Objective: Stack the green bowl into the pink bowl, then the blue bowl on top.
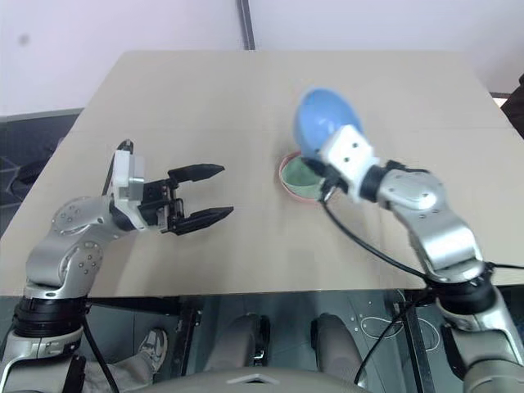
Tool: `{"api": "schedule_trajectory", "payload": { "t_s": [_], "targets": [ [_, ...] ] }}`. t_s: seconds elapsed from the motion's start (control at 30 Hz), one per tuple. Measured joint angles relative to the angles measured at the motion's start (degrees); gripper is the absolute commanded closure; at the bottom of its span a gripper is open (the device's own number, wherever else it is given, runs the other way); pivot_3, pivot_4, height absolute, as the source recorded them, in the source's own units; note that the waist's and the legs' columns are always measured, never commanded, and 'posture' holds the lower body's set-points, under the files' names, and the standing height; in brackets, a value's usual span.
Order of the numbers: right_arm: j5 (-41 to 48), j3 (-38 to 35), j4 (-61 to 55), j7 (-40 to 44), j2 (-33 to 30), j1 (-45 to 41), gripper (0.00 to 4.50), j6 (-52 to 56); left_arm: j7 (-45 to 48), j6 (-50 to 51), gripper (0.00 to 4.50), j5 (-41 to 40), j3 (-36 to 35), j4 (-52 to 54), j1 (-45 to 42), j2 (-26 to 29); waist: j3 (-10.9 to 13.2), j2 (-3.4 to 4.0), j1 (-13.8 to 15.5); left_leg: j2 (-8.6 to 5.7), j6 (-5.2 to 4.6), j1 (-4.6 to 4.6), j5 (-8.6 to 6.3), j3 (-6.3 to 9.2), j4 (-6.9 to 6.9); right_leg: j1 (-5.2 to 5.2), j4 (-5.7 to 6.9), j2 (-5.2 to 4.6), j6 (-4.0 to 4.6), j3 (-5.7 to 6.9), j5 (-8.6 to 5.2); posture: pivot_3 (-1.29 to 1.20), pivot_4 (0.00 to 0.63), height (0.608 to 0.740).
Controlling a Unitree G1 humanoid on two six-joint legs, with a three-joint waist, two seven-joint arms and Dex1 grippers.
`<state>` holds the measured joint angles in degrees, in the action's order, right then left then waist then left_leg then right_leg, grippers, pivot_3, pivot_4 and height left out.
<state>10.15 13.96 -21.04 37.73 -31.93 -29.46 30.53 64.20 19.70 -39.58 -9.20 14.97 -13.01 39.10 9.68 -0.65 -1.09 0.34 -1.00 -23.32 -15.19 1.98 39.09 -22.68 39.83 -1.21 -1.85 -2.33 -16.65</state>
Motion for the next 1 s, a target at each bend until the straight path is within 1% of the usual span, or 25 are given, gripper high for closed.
{"api": "schedule_trajectory", "payload": {
  "t_s": [0.1,0.13,0.17,0.33,0.4,0.47,0.53,0.6,0.67,0.7,0.73,0.77,0.83,0.9,1.0],
  "targets": [
    [-3.37,3.74,7.18,1.59,0.19,-0.39,4.48,-2.77,-0.81,0.34,0.00,-0.66,-1.83,0.71,1.58,0.19,0.00,0.00,0.34,-0.01,0.00,-0.01,0.00,0.00,0.00,-0.01,0.00,-0.02,0.00,0.02,0.00,0.00,0.150,0.740],
    [-3.73,3.92,8.30,2.34,0.14,-0.50,3.56,-3.61,-1.03,0.34,0.00,-0.66,-2.26,0.98,2.43,0.38,0.00,0.01,0.31,-0.01,0.00,0.00,0.00,-0.02,0.00,-0.02,0.01,-0.03,0.00,0.02,0.00,0.00,0.150,0.740],
    [-3.82,3.92,8.56,2.59,0.01,-0.71,3.25,-3.69,-1.17,0.34,0.00,-0.65,-2.34,1.11,2.68,0.43,0.00,0.01,0.29,-0.01,0.00,0.02,0.00,-0.02,-0.01,-0.01,0.01,-0.03,0.00,0.02,0.00,0.00,0.150,0.740],
    [-4.17,2.94,7.64,4.24,-1.21,-0.91,0.83,-2.51,-4.04,-0.39,0.00,0.38,-3.61,3.24,4.68,0.42,0.00,0.01,0.27,0.02,0.00,0.01,0.00,0.05,-0.02,-0.02,0.03,-0.02,0.01,0.01,0.00,0.00,0.150,0.740],
    [-3.38,1.90,5.06,4.24,-1.20,-0.77,0.83,-1.49,-5.24,-0.91,0.00,1.39,-3.68,3.95,5.16,0.23,0.01,0.02,0.29,0.02,0.00,0.00,0.00,0.06,-0.03,-0.02,0.03,-0.02,0.01,-0.01,0.00,0.00,0.150,0.740],
    [0.04,-2.46,-1.37,3.74,-0.63,-0.41,0.83,1.35,-9.07,-2.97,0.00,3.56,-3.92,4.52,6.13,-2.57,0.02,0.04,0.34,0.01,0.00,-0.03,0.00,0.06,-0.03,-0.02,0.01,-0.09,0.01,-0.01,0.00,0.00,0.150,0.740],
    [2.29,-6.08,-5.79,3.17,-0.64,-0.17,0.83,2.72,-10.99,-2.73,0.00,3.71,-3.87,4.51,7.28,-3.58,-0.02,-0.03,0.33,0.01,0.00,-0.07,-0.01,0.13,-0.03,-0.02,-0.02,-0.09,0.01,0.02,0.00,0.00,0.150,0.740],
    [4.39,-10.81,-10.62,2.06,-0.87,3.02,0.83,3.15,-12.56,-3.90,0.00,4.55,-4.21,4.50,8.39,-4.74,-0.04,-0.06,0.57,-0.01,0.01,-0.11,-0.01,0.21,-0.03,-0.02,-0.06,-0.14,0.01,0.10,0.00,0.00,0.150,0.740],
    [6.32,-14.14,-12.49,2.02,-1.51,6.51,0.83,3.59,-13.15,-4.24,0.00,4.70,-4.34,4.52,9.16,-4.85,-0.04,-0.06,0.64,-0.04,0.00,-0.15,-0.01,0.22,-0.03,-0.02,-0.07,-0.16,0.01,0.12,0.00,0.00,0.150,0.740],
    [7.79,-16.17,-13.15,2.52,-2.45,8.94,0.83,4.37,-13.55,-4.32,0.00,4.82,-4.54,4.63,9.70,-4.84,-0.04,-0.06,0.68,-0.05,0.00,-0.14,-0.01,0.21,-0.02,-0.01,-0.07,-0.19,0.01,0.12,0.00,0.00,0.150,0.740],
    [9.01,-18.82,-13.73,3.53,-4.22,12.52,0.33,4.57,-14.28,-4.31,0.00,5.22,-4.62,4.76,10.30,-4.82,-0.04,-0.06,0.83,-0.09,0.00,-0.16,-0.01,0.21,-0.03,-0.01,-0.08,-0.25,0.00,0.14,0.00,0.00,0.150,0.740],
    [9.59,-21.11,-13.63,4.38,-5.68,15.84,0.10,4.64,-14.73,-4.24,0.00,5.55,-5.04,4.74,11.24,-4.78,-0.04,-0.06,0.78,-0.09,-0.01,-0.15,-0.02,0.18,-0.03,-0.01,-0.09,-0.25,0.01,0.11,0.00,0.00,0.150,0.740],
    [10.52,-25.79,-12.63,5.43,-6.46,21.19,0.04,3.63,-15.60,-4.24,0.00,5.86,-5.44,4.75,12.25,-4.78,-0.04,-0.07,0.69,-0.09,-0.02,-0.15,-0.02,0.18,-0.03,0.00,-0.09,-0.24,0.00,0.11,0.00,0.00,0.150,0.740],
    [10.04,-30.34,-10.06,6.96,-7.84,28.33,0.04,-0.59,-16.31,-4.21,0.00,6.30,-6.13,4.77,13.42,-4.63,-0.04,-0.06,0.59,-0.08,-0.02,-0.10,-0.02,0.16,-0.03,0.01,-0.05,-0.19,0.00,0.09,0.00,0.00,0.150,0.740],
    [10.32,-34.73,-8.51,9.37,-8.30,34.25,0.04,-4.18,-16.58,-3.94,0.00,6.38,-6.36,5.01,14.46,-4.29,-0.03,-0.05,0.38,-0.05,-0.02,0.01,-0.02,0.11,-0.06,0.08,-0.02,-0.14,0.00,0.03,-0.01,0.00,0.150,0.740]
  ]
}}
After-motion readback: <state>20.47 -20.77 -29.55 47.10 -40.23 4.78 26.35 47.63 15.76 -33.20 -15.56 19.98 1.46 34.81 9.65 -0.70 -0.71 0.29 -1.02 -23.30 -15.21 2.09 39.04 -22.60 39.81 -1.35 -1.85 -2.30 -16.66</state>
